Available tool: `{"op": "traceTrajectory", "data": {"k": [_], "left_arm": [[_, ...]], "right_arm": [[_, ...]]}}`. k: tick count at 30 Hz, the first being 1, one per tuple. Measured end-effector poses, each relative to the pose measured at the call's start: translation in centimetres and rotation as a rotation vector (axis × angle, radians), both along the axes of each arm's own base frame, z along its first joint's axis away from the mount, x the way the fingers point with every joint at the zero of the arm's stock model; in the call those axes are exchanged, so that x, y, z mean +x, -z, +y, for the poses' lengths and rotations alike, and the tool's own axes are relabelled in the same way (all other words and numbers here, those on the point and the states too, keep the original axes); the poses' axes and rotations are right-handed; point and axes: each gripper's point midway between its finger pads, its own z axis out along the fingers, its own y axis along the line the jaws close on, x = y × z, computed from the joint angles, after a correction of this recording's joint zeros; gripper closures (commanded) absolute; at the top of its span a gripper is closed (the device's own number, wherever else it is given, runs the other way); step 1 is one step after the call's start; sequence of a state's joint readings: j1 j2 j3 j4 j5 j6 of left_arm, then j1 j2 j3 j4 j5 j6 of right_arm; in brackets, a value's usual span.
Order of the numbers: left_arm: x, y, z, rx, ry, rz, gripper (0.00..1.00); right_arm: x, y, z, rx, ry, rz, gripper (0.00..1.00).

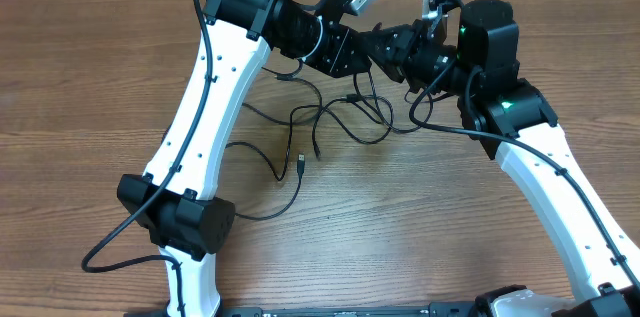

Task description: Untangle cables

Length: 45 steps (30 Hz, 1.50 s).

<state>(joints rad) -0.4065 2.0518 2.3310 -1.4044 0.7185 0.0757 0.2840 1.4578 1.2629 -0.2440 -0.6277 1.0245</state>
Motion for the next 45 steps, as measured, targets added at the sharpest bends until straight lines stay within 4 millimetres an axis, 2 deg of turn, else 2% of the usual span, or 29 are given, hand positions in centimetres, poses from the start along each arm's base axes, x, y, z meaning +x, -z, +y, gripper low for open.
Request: {"op": "traceTrajectory", "data": {"k": [2, 4, 5, 6, 7, 9, 10, 13, 16, 18, 20, 24, 28, 31, 32, 34, 38, 40, 45], "left_arm": [[-0.1, -0.1, -0.1, -0.004, 0.005, -0.001, 0.96], [0.0, -0.1, -0.3, -0.007, 0.001, -0.002, 0.96], [0.1, -0.2, -0.3, -0.009, -0.004, -0.001, 0.96], [0.2, -0.2, -0.4, -0.012, -0.006, -0.004, 0.96], [0.3, -0.3, -0.5, -0.016, -0.010, -0.008, 0.96], [0.4, -0.5, -0.5, -0.021, -0.015, -0.013, 0.96], [0.5, -0.7, -0.6, -0.023, -0.017, -0.017, 0.96], [0.9, -2.1, -0.6, -0.041, -0.030, -0.054, 0.96], [1.7, -4.9, -0.9, -0.082, -0.053, -0.134, 0.96], [2.4, -7.6, -1.2, -0.134, -0.067, -0.215, 0.96], [2.8, -10.6, -1.3, -0.189, -0.087, -0.291, 0.96], [3.2, -16.2, -1.7, -0.316, -0.126, -0.411, 0.96], [3.7, -20.2, -2.2, -0.441, -0.148, -0.482, 0.96], [4.2, -24.1, -2.6, -0.575, -0.174, -0.532, 0.96], [4.4, -25.9, -2.5, -0.631, -0.195, -0.561, 0.96], [4.8, -27.4, -2.1, -0.680, -0.236, -0.571, 0.96], [6.6, -28.1, -0.3, -0.702, -0.349, -0.556, 0.96], [7.9, -28.0, 1.3, -0.688, -0.414, -0.557, 0.96], [12.0, -27.1, 7.7, -0.617, -0.637, -0.590, 0.96]], "right_arm": [[0.0, 0.0, 0.0, -0.001, 0.003, 0.000, 0.95], [0.1, 0.0, -0.1, -0.002, 0.005, -0.001, 0.82], [0.1, 0.1, -0.1, -0.007, 0.008, -0.005, 0.67], [0.2, 0.2, -0.3, -0.020, 0.012, -0.011, 0.43], [0.3, 0.5, -0.5, -0.032, 0.023, -0.006, 0.22], [0.4, 1.4, -1.2, -0.061, 0.045, 0.019, 0.02], [0.4, 2.0, -1.8, -0.080, 0.058, 0.038, 0.00], [0.8, 3.0, -3.4, -0.121, 0.085, 0.054, 0.00], [1.3, 3.4, -5.6, -0.149, 0.119, 0.057, 0.00], [1.9, 4.9, -10.2, -0.185, 0.219, 0.125, 0.00], [2.1, 6.0, -14.0, -0.200, 0.302, 0.183, 0.00], [0.9, 8.6, -21.7, -0.238, 0.497, 0.339, 0.00], [-0.8, 10.6, -27.1, -0.293, 0.660, 0.454, 0.00], [-1.9, 11.4, -30.6, -0.342, 0.772, 0.500, 0.00], [-2.1, 11.5, -31.4, -0.355, 0.800, 0.506, 0.00], [-2.2, 11.6, -31.8, -0.364, 0.813, 0.510, 0.00], [-2.3, 11.6, -32.0, -0.375, 0.822, 0.509, 0.00], [-2.3, 11.6, -32.0, -0.377, 0.823, 0.510, 0.00], [-2.3, 11.6, -32.1, -0.378, 0.824, 0.510, 0.00]]}}
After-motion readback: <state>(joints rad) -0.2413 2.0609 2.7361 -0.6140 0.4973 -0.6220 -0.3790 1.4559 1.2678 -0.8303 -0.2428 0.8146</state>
